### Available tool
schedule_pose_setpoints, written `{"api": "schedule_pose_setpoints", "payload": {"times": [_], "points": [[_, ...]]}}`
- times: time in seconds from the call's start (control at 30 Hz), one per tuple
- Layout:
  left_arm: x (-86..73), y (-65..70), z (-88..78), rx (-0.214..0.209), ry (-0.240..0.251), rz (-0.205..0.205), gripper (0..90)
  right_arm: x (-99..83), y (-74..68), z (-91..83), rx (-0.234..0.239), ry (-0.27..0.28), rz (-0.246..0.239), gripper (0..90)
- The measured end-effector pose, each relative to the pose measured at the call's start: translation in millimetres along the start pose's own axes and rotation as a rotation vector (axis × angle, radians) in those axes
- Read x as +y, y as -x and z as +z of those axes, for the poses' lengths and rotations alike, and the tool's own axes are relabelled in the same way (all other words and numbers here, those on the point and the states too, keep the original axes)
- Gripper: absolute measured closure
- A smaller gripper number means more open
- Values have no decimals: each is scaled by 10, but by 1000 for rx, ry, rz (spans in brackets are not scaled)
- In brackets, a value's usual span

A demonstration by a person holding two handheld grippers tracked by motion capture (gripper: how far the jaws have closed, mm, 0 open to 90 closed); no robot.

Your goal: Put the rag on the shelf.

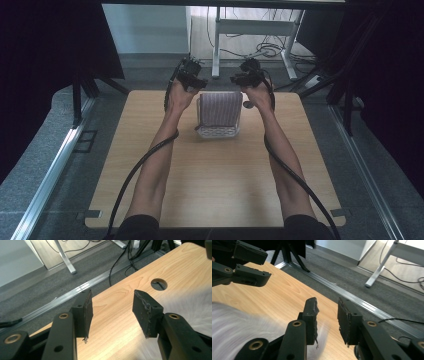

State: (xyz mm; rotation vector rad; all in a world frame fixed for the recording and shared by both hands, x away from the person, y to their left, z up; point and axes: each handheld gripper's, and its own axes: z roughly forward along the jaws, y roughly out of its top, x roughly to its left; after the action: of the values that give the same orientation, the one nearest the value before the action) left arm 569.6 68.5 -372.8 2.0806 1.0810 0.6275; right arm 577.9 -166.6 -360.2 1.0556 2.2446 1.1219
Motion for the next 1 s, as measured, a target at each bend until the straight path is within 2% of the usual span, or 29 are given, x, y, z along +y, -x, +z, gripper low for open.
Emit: {"api": "schedule_pose_setpoints", "payload": {"times": [0.07,0.17,0.23,0.27,0.3,0.33,0.4,0.43,0.7,0.8,0.9,1.0], "points": [[-15,-5,-21,-10,10,-10,484,-6,-2,-1,4,-1,0,659],[-54,-11,-90,-64,41,-44,426,-32,-7,-24,21,-5,7,607],[-59,-6,-105,-69,52,-50,402,-36,-8,-33,27,-3,10,594],[-73,-3,-147,-100,72,-59,382,-43,-15,-50,45,2,18,563],[-73,-3,-147,-100,72,-59,368,-43,-15,-50,45,2,18,563],[-79,0,-163,-116,79,-64,350,-49,-29,-72,66,9,20,530],[-88,12,-185,-137,86,-69,329,-52,-39,-82,69,12,22,506],[-98,30,-208,-154,95,-77,294,-58,-47,-106,95,17,26,476],[-139,84,-324,-211,113,-96,209,-119,-115,-218,124,36,21,365],[-187,107,-401,-257,134,-104,191,-190,-156,-272,138,45,21,316],[-226,129,-454,-278,151,-100,182,-246,-170,-311,141,48,32,273],[-249,144,-469,-292,148,-95,165,-275,-178,-333,144,50,32,259]]}}
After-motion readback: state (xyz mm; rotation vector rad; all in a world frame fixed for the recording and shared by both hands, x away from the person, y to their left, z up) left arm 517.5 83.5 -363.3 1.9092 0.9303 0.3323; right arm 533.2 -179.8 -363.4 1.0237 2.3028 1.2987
